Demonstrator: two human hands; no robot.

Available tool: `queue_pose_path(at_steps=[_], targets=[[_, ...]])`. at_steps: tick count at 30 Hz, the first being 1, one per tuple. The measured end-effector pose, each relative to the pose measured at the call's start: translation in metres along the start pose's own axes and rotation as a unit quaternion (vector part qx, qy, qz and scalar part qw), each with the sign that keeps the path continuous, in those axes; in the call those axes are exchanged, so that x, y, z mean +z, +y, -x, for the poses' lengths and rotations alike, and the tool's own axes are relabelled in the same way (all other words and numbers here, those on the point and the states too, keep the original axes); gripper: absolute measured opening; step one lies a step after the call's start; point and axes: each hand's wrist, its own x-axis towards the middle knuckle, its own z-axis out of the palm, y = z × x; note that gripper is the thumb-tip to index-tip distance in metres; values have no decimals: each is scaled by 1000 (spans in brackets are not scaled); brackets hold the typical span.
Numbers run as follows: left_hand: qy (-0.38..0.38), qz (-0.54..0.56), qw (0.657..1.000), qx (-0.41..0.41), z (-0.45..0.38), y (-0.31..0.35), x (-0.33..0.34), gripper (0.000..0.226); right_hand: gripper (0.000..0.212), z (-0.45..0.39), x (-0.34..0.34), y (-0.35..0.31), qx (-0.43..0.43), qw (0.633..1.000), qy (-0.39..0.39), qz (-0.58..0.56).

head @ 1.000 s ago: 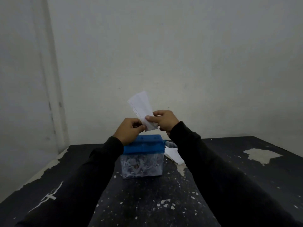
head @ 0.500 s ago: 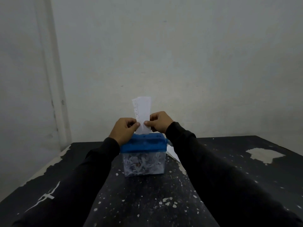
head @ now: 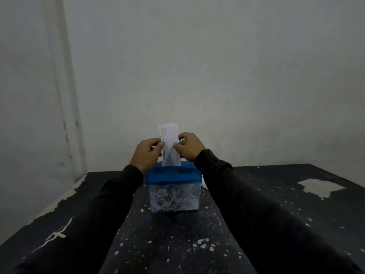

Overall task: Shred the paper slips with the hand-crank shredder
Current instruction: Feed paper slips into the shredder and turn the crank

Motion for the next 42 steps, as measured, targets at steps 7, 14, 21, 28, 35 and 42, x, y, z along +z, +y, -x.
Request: queue_pose_path(at_steps=[7, 14, 21, 28, 35, 42], targets=[[11, -13, 999, 42, -4, 4, 0, 28, 23, 6, 13, -2, -33, 996, 26, 81], [-12, 16, 999, 47, 9, -6, 1, 32, 27, 8, 17, 5, -37, 996, 17, 81], [-24, 42, 999, 16, 14, -10, 2, 27, 20, 8, 14, 7, -41, 994, -2, 97], [-39, 16, 999, -8, 19, -22, 3, 15, 20, 3, 1, 14, -40, 993, 11, 106], [-54, 39, 997, -32, 22, -29, 13, 29, 24, 2, 3, 13, -38, 996, -1, 84], [-59, 45, 997, -36, 29, -32, 15, 21, 33, 13, -29, 20, -40, 982, -47, 180]])
